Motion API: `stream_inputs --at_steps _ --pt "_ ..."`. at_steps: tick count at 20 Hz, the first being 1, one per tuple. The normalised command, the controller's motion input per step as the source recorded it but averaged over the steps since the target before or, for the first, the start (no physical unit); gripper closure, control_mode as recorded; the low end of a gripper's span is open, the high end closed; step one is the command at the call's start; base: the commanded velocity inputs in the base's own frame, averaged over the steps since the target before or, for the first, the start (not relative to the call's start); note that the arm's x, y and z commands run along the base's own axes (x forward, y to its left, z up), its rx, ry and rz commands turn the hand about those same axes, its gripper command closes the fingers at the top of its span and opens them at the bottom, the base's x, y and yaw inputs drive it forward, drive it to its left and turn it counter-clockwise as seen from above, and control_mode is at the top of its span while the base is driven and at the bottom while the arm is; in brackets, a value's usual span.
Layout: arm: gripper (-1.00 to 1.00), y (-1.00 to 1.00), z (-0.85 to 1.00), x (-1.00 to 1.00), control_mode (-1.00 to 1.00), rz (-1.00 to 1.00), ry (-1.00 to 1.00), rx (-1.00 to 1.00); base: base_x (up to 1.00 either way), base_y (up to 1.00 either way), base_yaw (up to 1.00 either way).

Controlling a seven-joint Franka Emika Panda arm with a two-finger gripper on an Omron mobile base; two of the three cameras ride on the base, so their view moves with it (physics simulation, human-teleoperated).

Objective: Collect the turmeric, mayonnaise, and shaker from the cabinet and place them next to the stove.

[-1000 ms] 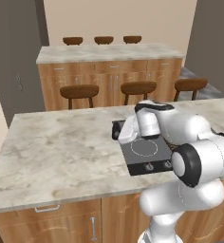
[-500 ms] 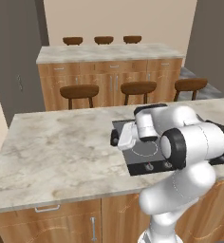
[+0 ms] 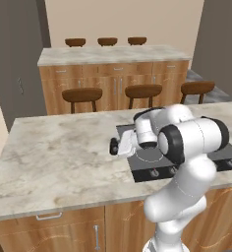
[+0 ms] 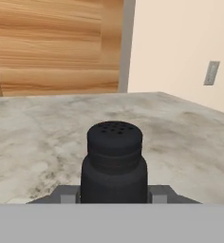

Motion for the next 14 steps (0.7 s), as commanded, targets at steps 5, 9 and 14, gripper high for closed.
stream_inputs --at_steps 5,9,14 --pt "1.0 0.02 -0.26 0.09 -1.0 0.01 0.0 0.0 0.0 0.0 0.0" --pt "1.0 0.0 -0.27 0.13 -1.0 0.02 0.0 0.0 0.0 0.0 0.0" --pt "1.0 -0.05 -0.2 0.06 -1.0 0.05 0.0 0.0 0.0 0.0 0.0"
